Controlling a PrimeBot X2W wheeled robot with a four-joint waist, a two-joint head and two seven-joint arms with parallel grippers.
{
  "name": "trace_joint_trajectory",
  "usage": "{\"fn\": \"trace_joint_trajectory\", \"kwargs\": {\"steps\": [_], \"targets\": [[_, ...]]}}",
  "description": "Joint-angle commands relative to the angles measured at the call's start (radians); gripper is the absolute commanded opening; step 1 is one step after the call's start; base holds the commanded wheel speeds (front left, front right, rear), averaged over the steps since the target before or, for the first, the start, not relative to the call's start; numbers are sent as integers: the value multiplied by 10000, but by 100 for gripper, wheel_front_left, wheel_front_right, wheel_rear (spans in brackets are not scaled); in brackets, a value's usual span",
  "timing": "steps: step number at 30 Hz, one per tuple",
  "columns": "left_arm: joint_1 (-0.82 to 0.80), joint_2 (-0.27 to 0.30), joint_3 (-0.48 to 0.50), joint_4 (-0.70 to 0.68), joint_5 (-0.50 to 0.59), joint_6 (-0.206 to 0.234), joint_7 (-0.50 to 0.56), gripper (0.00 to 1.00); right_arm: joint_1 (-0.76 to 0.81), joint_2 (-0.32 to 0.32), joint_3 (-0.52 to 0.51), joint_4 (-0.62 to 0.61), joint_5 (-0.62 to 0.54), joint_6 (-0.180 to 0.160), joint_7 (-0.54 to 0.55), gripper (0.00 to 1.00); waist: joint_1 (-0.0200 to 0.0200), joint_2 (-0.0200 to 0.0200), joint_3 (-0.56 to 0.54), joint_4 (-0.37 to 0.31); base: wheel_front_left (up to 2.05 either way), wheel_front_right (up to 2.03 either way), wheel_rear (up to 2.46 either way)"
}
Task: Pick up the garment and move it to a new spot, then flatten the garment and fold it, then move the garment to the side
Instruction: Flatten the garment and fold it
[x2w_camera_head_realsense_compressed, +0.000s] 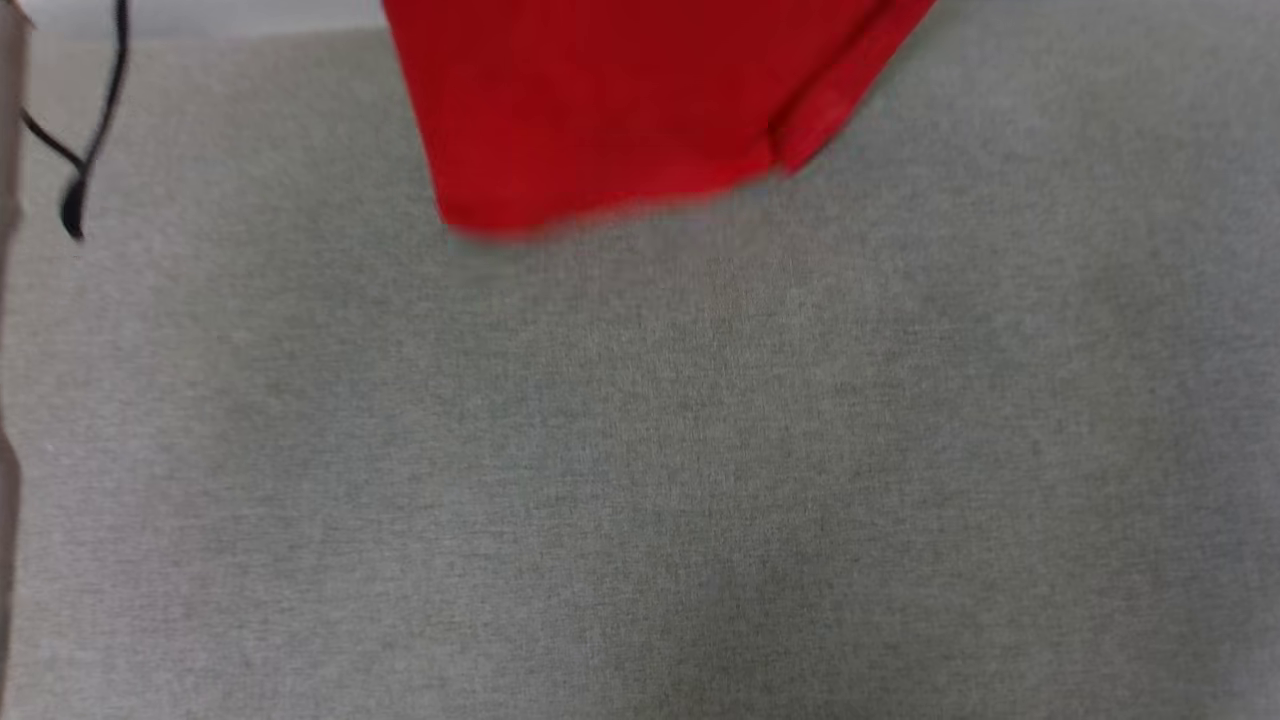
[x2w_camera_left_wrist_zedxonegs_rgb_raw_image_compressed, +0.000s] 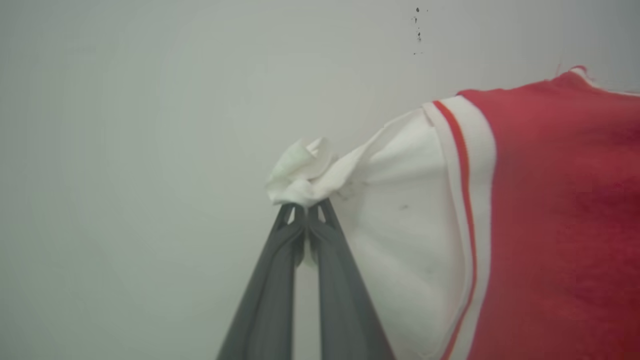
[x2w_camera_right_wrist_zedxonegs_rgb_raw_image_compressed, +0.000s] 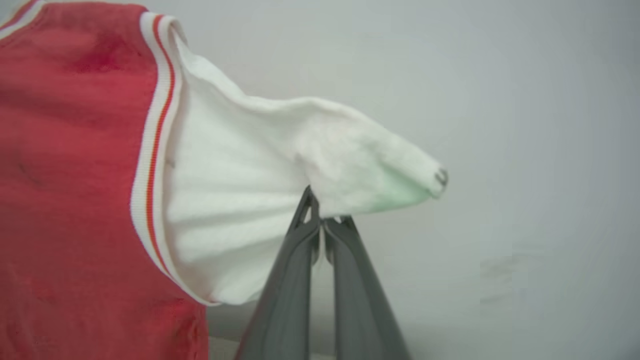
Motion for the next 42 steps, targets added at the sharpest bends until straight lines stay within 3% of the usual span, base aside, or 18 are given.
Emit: {"fn": "trace_joint_trajectory", "kwargs": {"steps": [1,11,22,29,34,42], "targets": [[-421,83,21,183,113,4,-199,0,-537,-88,70,195,-160,-14,-258,0,-1,0,634,-98,0,0,0],[-2633,152,146,804,397,-34,-1251,0,-3358,-52,585,1176,-689,-14,-1624,0,-1,0,2017,-274,0,0,0],[-3026,-198,136,1689,113,-223,-1597,0,-4222,313,1631,2275,-205,-12,-2328,0,-1,0,3350,-321,0,0,0],[-2580,-454,240,2414,-243,-474,-1942,0,-4143,501,2121,3211,292,-12,-2766,0,-1,0,3570,-261,0,0,0],[-1806,-403,307,2676,-346,-664,-2218,0,-3495,453,2607,3579,810,-12,-3206,0,-1,0,3086,-234,0,0,0],[883,-238,1017,1425,-591,-745,-2333,0,-1204,-153,3552,2823,2250,-12,-3793,0,-1,0,1644,-154,0,0,0]]}}
